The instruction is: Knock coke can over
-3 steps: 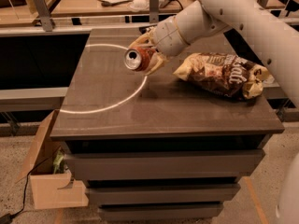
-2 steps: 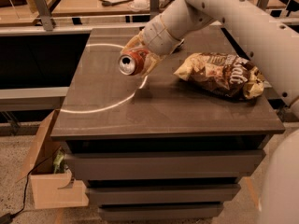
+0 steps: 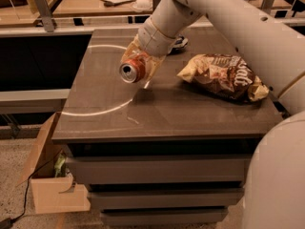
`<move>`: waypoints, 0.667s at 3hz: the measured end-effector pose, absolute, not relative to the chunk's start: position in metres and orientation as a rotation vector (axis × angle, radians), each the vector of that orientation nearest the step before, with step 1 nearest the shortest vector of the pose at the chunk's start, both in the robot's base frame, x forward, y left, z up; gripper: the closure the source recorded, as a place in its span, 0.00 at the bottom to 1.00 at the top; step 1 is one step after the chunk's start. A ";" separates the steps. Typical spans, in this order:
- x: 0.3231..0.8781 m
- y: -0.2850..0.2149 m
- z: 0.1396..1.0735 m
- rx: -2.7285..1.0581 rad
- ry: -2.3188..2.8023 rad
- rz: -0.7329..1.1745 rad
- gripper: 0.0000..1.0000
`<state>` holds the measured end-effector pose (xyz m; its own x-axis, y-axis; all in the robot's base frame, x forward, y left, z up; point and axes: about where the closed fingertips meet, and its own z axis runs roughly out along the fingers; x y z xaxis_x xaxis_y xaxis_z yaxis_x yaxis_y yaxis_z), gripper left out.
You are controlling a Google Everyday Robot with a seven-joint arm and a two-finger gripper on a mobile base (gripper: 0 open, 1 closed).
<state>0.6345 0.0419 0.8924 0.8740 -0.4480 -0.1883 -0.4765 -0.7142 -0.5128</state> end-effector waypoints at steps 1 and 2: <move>0.632 0.043 0.881 -2.527 0.667 0.058 1.00; 0.626 0.042 0.867 -2.578 0.685 0.064 1.00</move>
Offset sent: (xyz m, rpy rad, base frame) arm -0.0154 -0.0056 -0.0383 -0.1674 0.0418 0.0026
